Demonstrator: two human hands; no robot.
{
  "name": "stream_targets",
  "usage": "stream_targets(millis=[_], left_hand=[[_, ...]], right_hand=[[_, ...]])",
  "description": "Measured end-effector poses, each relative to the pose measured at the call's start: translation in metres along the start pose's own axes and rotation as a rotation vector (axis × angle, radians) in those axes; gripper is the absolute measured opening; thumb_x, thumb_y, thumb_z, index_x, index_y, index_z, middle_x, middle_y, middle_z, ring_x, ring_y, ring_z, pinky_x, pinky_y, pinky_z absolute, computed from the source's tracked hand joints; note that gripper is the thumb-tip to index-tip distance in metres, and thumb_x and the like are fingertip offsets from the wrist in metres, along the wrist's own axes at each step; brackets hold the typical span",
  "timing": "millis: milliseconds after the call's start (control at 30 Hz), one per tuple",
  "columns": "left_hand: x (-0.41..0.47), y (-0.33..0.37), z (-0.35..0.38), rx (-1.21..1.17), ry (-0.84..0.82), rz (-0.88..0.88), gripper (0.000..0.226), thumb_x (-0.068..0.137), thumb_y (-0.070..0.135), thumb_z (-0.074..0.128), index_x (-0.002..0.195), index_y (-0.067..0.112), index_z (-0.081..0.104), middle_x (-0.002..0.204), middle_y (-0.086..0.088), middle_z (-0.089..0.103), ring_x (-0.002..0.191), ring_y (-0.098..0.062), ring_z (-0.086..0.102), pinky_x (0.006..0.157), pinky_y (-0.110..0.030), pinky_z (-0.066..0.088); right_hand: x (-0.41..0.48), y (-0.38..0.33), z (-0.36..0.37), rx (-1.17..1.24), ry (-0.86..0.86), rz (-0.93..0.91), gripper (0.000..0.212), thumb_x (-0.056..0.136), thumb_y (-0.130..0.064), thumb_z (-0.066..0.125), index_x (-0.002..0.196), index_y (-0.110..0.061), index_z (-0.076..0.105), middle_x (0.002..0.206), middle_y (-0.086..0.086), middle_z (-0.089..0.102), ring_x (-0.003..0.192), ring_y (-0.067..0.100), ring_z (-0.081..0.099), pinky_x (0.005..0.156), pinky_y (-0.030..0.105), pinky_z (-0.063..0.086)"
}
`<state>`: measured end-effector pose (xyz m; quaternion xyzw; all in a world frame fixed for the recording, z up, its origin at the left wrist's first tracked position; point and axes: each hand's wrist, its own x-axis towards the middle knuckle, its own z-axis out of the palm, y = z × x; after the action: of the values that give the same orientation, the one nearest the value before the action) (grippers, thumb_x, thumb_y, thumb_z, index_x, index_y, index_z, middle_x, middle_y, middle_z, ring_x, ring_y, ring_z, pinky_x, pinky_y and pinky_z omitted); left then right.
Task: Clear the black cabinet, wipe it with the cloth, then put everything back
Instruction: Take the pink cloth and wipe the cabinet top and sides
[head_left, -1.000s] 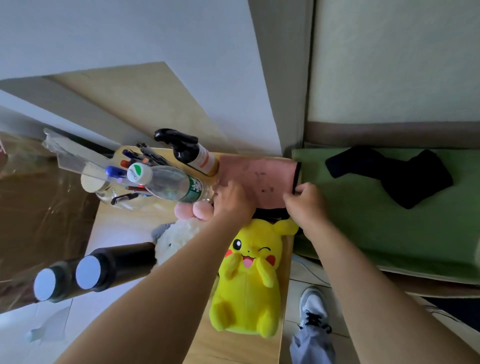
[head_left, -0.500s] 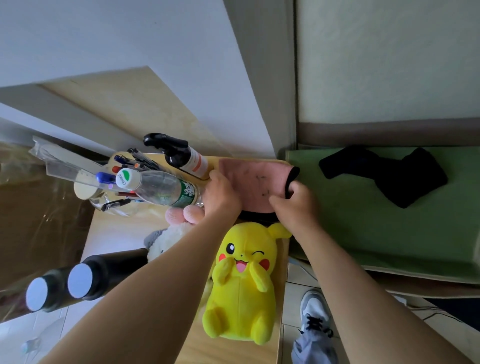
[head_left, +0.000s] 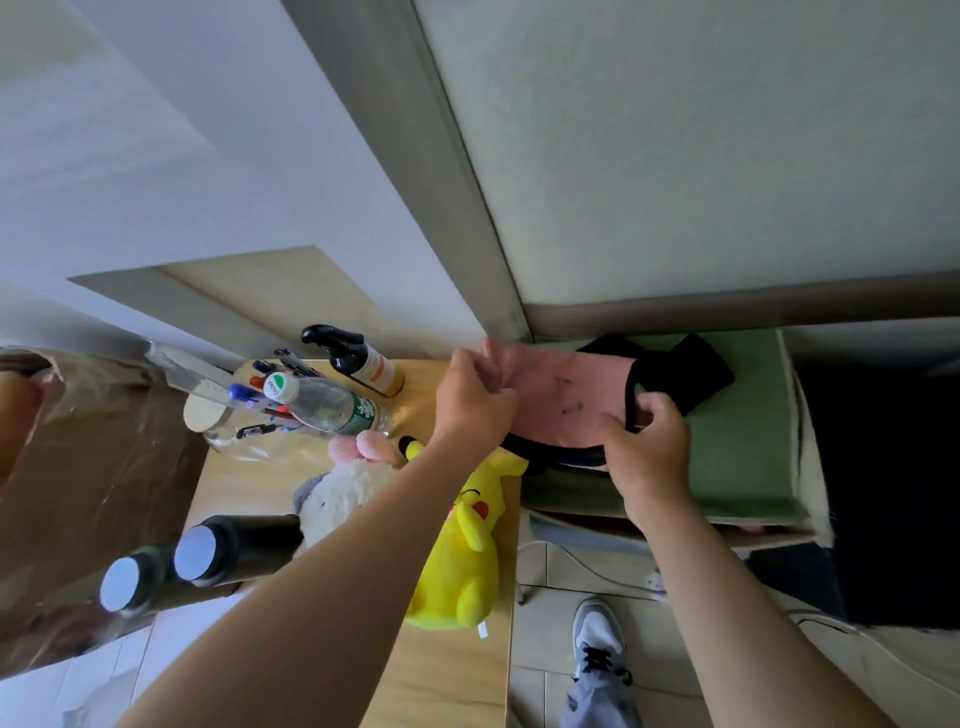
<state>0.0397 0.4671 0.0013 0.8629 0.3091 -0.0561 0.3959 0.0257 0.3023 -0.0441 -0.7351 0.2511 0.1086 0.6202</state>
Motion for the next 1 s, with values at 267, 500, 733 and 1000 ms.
stream_targets(millis=[267, 500, 733, 1000], left_hand=[[-0.146, 0.041, -0.044, -0.104, -0.203, 0.130, 0.033, 0.075, -0.008, 0.072, 0.095, 0.010, 0.054, 0.071, 0.003, 0.048, 0.063, -0.012, 0.043, 0.055, -0.020, 0.035], [-0.286, 0.054, -0.073, -0.043, -0.349, 0.292, 0.032, 0.076, 0.006, 0.083, 0.088, 0.016, 0.055, 0.073, 0.005, 0.053, 0.065, -0.013, 0.049, 0.056, -0.022, 0.041], [-0.387, 0.073, -0.053, -0.064, -0.418, 0.355, 0.007, 0.087, 0.012, 0.073, 0.090, 0.009, 0.066, 0.071, 0.003, 0.059, 0.065, -0.011, 0.054, 0.057, -0.022, 0.043], [-0.454, 0.098, 0.011, 0.135, -0.461, 0.442, 0.022, 0.084, -0.002, 0.057, 0.082, 0.020, 0.060, 0.076, 0.002, 0.062, 0.070, -0.015, 0.056, 0.053, -0.018, 0.040]], right_hand=[[-0.125, -0.041, -0.125, 0.000, 0.106, -0.012, 0.020, 0.083, -0.004, 0.072, 0.099, -0.013, 0.063, 0.091, 0.002, 0.067, 0.082, 0.018, 0.064, 0.071, 0.031, 0.053], [-0.277, -0.047, -0.214, -0.018, 0.156, -0.043, 0.017, 0.086, -0.004, 0.069, 0.096, -0.016, 0.062, 0.090, 0.003, 0.065, 0.076, 0.015, 0.060, 0.061, 0.023, 0.047], [-0.361, -0.023, -0.298, -0.011, 0.260, -0.027, 0.018, 0.087, -0.008, 0.068, 0.101, -0.015, 0.061, 0.097, 0.001, 0.063, 0.082, 0.010, 0.060, 0.063, 0.018, 0.041], [-0.358, 0.015, -0.395, 0.034, 0.265, 0.083, 0.014, 0.083, -0.007, 0.068, 0.092, -0.016, 0.062, 0.089, 0.002, 0.065, 0.074, 0.015, 0.059, 0.059, 0.023, 0.045]])
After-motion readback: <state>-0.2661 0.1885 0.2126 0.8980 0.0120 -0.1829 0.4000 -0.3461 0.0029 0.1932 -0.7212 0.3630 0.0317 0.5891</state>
